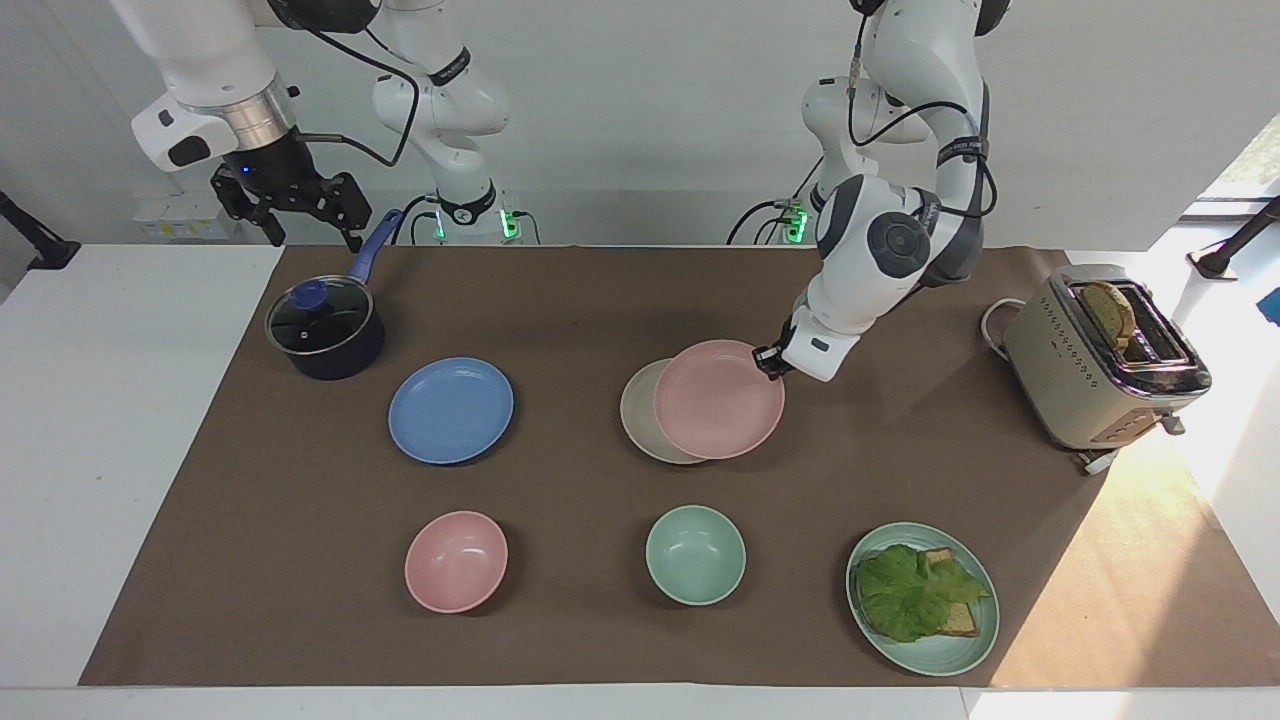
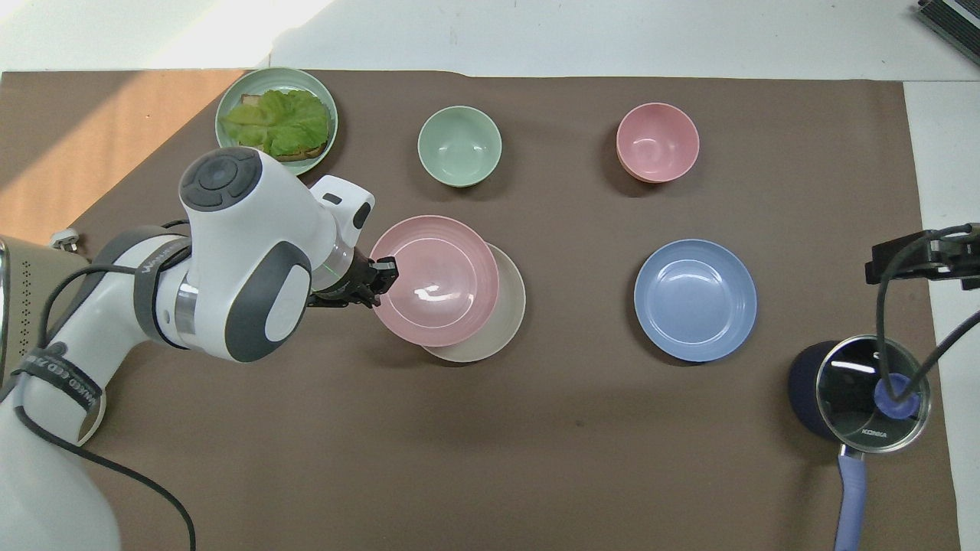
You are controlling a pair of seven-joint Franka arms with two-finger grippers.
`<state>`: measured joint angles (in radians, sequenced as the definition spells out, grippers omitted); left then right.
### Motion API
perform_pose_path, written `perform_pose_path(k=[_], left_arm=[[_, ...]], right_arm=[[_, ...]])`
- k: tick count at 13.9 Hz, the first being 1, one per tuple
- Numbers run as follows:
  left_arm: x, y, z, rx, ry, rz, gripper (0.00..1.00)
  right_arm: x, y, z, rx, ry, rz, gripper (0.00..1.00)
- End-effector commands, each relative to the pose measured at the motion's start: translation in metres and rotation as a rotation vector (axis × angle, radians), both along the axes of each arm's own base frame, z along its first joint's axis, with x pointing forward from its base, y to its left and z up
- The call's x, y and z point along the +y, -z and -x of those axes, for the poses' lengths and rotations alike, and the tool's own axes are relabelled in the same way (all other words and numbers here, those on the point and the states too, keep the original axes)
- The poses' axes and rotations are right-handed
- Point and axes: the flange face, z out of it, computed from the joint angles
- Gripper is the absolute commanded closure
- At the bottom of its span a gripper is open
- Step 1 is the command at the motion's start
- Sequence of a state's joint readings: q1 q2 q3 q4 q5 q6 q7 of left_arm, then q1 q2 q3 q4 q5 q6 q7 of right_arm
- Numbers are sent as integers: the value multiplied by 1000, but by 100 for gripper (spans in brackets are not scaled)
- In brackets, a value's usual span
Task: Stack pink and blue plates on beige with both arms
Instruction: 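Lower the pink plate onto the beige plate and open the left gripper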
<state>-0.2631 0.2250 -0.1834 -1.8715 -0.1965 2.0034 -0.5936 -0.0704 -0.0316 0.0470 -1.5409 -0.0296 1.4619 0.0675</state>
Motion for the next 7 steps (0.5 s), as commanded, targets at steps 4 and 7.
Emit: perform_pose_path(k=[4,7], left_arm=[[5,22,6,-54,-27,16,64],[7,22,5,-55,-29,16,0]], right_arm=[[-2,0,9,-16,-16,7,0],[-3,3,12,-10,-15,8,0]])
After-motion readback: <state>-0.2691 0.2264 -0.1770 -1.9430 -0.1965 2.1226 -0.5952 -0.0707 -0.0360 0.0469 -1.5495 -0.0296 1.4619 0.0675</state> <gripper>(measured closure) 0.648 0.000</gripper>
